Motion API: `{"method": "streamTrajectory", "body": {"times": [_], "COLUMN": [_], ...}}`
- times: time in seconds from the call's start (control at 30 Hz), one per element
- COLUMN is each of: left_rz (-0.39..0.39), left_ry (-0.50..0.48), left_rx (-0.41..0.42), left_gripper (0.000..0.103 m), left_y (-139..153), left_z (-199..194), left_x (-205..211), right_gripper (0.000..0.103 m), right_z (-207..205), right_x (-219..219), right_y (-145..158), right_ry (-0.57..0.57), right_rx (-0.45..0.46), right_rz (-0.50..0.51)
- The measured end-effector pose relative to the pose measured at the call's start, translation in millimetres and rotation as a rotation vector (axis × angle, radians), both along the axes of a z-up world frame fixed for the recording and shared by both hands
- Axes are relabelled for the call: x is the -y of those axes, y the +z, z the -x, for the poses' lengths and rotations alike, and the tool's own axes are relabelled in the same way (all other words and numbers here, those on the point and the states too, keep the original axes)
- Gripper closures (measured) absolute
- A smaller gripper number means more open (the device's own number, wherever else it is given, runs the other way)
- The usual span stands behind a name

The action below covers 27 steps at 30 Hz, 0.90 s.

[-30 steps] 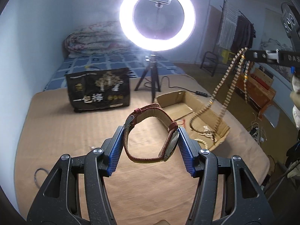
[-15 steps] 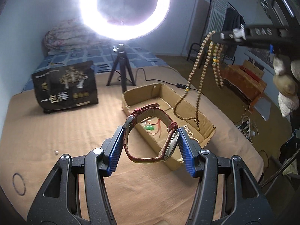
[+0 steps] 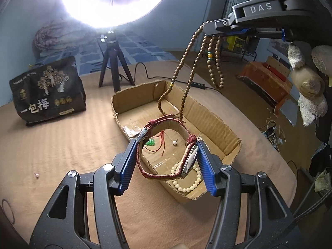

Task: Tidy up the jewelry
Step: 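Carry the bead necklace over the box while the left tool carries the watch there, then open both tools to drop the necklace and watch into the box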

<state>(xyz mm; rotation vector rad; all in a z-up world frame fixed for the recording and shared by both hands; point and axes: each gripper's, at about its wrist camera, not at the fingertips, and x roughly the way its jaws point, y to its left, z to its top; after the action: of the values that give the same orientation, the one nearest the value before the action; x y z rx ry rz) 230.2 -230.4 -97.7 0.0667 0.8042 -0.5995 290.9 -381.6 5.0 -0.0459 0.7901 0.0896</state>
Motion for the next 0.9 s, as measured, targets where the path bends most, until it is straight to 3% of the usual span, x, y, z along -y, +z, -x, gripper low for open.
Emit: {"method": "streamTrajectory", "body": {"times": [0.3, 0.63, 0.67, 0.77, 0.83, 0.9], "left_rz": [-0.032, -0.042, -0.043, -0.037, -0.039, -0.041], "left_ry": [-0.014, -0.022, -0.021, -0.024, -0.024, -0.025], "left_rx": [-0.041, -0.059, -0.061, -0.069, -0.067, -0.066], "left_gripper": [0.045, 0.044, 0.044, 0.042, 0.041, 0.041], "left_y": [-27, -36, -37, -40, -39, -38], "left_z": [-17, -25, -25, -27, -26, -24], "left_x": [12, 22, 23, 25, 26, 27], "right_gripper": [0.093, 0.092, 0.09, 0.071, 0.066, 0.048], "right_z": [-18, -31, -32, -33, -32, -31], "right_x": [12, 17, 17, 16, 15, 14], "right_y": [-35, -67, -70, -73, -74, -74], "right_ry": [0.003, 0.012, 0.014, 0.018, 0.023, 0.022], "right_rx": [-0.057, -0.114, -0.118, -0.12, -0.122, -0.122], "right_rz": [-0.035, -0.054, -0.056, -0.05, -0.052, -0.045]}}
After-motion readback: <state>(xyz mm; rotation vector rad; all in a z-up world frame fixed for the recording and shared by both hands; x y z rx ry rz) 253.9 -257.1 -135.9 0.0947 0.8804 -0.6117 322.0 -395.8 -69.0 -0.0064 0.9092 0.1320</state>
